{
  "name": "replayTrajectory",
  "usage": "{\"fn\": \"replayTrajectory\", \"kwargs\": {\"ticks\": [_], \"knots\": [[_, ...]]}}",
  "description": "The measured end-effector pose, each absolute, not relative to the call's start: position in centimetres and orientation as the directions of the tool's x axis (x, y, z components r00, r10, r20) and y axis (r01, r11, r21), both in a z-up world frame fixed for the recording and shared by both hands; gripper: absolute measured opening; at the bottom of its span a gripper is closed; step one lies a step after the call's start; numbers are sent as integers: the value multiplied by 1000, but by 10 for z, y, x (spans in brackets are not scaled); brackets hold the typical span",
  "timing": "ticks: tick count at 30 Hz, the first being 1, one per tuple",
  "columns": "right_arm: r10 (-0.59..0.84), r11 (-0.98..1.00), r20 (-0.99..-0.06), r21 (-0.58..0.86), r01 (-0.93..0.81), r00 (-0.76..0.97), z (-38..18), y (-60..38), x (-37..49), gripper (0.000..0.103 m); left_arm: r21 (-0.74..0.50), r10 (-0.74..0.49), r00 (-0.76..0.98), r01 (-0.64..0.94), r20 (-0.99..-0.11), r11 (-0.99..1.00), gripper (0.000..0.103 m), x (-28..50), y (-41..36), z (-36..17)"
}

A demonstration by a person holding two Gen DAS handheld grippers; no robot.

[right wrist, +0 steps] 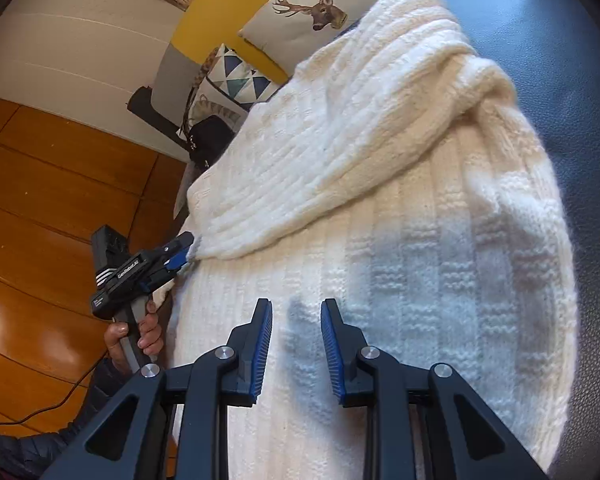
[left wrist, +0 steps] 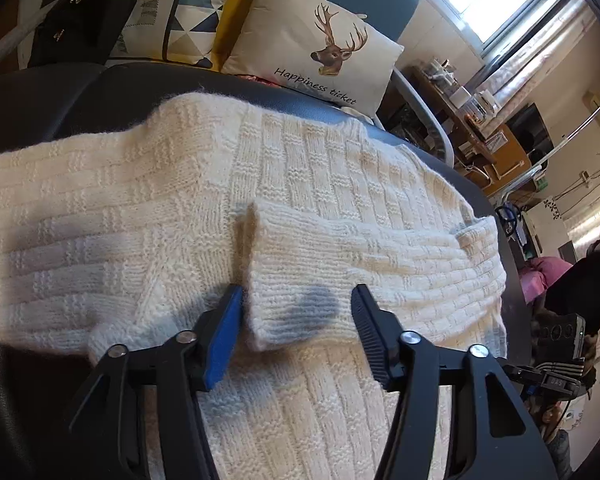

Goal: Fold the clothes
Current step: 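Fold the sleeve across the sweater body with the right gripper while the left gripper grasps the other cuff, then carry the held cuff across the sweater body with the left gripper and release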

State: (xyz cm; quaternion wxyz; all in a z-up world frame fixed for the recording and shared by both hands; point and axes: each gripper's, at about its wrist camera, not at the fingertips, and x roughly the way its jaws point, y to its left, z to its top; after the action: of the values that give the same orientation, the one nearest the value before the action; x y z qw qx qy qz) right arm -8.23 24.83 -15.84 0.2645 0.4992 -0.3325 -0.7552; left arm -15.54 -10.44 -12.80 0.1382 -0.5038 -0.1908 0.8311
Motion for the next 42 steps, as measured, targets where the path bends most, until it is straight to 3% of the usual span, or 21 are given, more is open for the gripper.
{"fn": "replayTrajectory", "kwargs": {"ticks": [1, 6, 10, 15, 16, 18, 20, 22, 24, 26, 29, 35, 38, 42], "knots": [[-730, -641, -579, 764, 68, -363, -160, 249, -83, 26, -463, 427, -447, -32, -786, -886, 13, -155, -104, -129], [-720, -651, -582, 755, 76, -378, -160, 250, -80, 23, -445, 408, -470, -35, -783, -895, 10, -151, -95, -124], [-740, -611, -555, 791, 35, -380, -162, 258, -80, 23, -521, 444, -515, 6, -733, -853, 10, -155, -102, -112], [-789, -345, -320, 937, -51, -525, -162, 306, -82, 27, -592, 510, -597, -72, -619, -803, 10, -160, -97, -60], [-763, -338, -320, 938, -75, -562, -161, 316, -82, 27, -604, 525, -609, -93, -594, -792, 10, -163, -94, -47], [-620, -549, -507, 825, -130, -599, -148, 321, -84, 27, -614, 546, -616, -125, -568, -779, 10, -170, -87, -28], [-388, -786, -693, 593, -176, -608, -130, 318, -85, 27, -636, 580, -615, -159, -534, -755, 10, -177, -80, -12], [-226, -923, -751, 368, -110, -620, -115, 301, -87, 27, -664, 612, -622, -189, -489, -723, 10, -181, -76, 4], [-129, -978, -767, 203, -46, -629, -105, 286, -90, 27, -690, 639, -631, -218, -440, -690, 10, -185, -73, 22], [-140, -981, -770, 194, -19, -623, -106, 282, -97, 27, -715, 665, -640, -248, -385, -653, 10, -192, -69, 44], [-224, -955, -758, 297, -19, -612, -115, 296, -104, 27, -699, 671, -653, -293, -352, -652, 10, -202, -59, 78], [-148, -985, -776, 170, 23, -613, -117, 286, -124, 27, -643, 709, -625, -403, -327, -652, 10, -201, -28, 120], [-187, -980, -785, 187, 62, -590, -118, 279, -134, 27, -633, 740, -605, -457, -294, -625, 10, -191, -17, 133], [-128, -990, -753, 136, 38, -645, -115, 280, -136, 25, -630, 770, -583, -502, -261, -593, 10, -175, -16, 139]]}}
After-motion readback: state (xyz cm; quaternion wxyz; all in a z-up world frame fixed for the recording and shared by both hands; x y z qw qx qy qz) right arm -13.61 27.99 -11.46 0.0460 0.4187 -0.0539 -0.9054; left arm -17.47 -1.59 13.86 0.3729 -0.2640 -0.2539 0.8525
